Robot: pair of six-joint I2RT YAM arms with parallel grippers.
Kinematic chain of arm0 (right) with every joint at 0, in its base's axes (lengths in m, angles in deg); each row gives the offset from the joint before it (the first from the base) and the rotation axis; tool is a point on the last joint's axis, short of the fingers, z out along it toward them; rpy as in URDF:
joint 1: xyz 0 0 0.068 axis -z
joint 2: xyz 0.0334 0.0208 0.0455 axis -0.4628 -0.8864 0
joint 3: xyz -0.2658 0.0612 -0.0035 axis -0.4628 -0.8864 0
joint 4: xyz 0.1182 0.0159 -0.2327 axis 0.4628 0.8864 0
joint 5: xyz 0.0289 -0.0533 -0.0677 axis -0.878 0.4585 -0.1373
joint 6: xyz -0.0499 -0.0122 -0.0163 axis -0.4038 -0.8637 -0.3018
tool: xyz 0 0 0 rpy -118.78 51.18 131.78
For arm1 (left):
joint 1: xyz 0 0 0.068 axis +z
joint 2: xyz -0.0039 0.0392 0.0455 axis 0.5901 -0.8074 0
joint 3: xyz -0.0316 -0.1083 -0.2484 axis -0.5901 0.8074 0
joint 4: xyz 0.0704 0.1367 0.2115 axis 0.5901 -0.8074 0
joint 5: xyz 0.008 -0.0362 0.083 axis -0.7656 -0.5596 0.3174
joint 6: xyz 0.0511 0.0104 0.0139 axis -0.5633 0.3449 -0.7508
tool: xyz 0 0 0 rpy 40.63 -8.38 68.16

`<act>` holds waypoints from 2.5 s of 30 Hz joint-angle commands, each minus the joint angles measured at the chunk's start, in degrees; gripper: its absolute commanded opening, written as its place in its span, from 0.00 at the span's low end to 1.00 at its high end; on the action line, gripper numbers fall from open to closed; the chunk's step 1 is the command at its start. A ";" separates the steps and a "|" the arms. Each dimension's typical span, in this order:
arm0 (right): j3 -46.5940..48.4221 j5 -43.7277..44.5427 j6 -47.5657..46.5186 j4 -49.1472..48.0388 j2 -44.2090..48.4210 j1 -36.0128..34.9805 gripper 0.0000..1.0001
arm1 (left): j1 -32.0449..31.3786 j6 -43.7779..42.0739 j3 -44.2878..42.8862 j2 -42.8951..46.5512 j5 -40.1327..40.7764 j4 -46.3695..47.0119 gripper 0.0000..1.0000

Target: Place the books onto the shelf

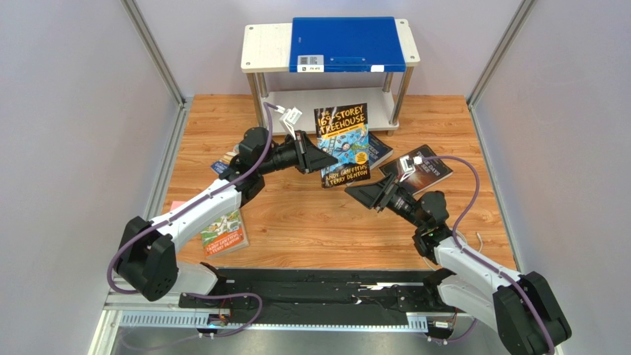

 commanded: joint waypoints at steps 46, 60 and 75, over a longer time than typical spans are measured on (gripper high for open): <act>25.27 -1.09 -7.86 11.42 -23.56 -0.76 0.00 | -0.01 -14.03 -3.68 19.21 38.90 -36.96 1.00; 46.26 -1.18 -4.96 8.15 -45.01 -1.38 0.00 | -0.01 -20.62 -6.59 24.06 41.74 -47.17 1.00; 73.52 4.35 -2.32 12.20 -66.99 -1.38 0.00 | 0.07 -23.70 -7.12 29.33 40.33 -48.49 1.00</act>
